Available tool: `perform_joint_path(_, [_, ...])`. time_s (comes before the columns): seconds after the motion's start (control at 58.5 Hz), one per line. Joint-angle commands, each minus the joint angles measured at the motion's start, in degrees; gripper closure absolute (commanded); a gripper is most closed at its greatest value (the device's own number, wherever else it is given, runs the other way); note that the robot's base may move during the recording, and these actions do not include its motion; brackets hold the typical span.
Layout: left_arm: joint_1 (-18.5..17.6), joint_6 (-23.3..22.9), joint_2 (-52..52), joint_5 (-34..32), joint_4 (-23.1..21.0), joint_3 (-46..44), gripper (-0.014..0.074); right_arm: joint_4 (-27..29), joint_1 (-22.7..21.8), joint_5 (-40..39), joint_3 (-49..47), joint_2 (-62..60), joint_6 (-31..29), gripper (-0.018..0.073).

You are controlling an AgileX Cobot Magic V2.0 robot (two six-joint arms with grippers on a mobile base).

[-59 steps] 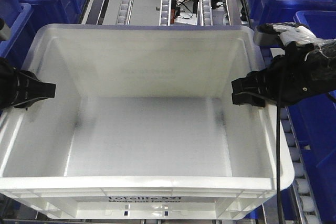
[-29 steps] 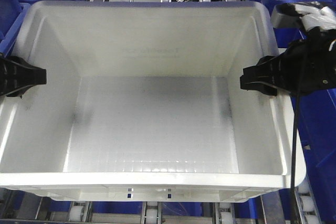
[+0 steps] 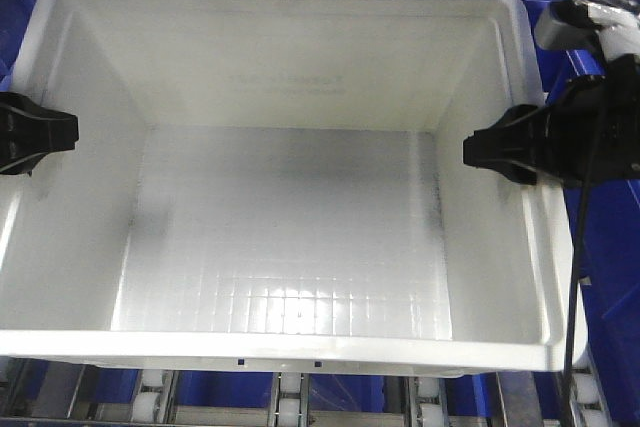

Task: Move bin from left to right shelf
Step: 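Pull the gripped tote off the roller shelf toward the robot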

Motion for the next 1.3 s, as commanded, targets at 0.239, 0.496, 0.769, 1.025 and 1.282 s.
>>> perform_joint_path(0.239, [-0.4, 1.9, -1.8, -4.5, -3.5, -2.2, 0.0604, 2.6, 0.0, -7.1, -0.9, -3.7, -3.0, 0.0564])
perform_joint_path(0.496, [-0.4, 1.8, -1.8, -2.8, -4.2, -2.2, 0.0604, 3.3, 0.0, -7.1, -0.9, -3.7, -2.9, 0.0564])
perform_joint_path(0.769, [-0.4, 1.8, -1.8, -2.7, -5.0, -2.2, 0.0604, 3.4, 0.0, -7.1, -0.9, -3.7, -2.9, 0.0564])
perform_joint_path(1.025, [-0.4, 1.8, -1.6, -2.7, -5.0, -2.2, 0.0604, 3.4, 0.0, -7.1, -0.9, -3.7, -2.9, 0.0564])
perform_joint_path(1.282, [-0.4, 1.8, -1.6, -2.7, -5.0, -2.2, 0.0603, 3.4, 0.0, -6.4, -0.9, -3.7, -2.9, 0.0564])
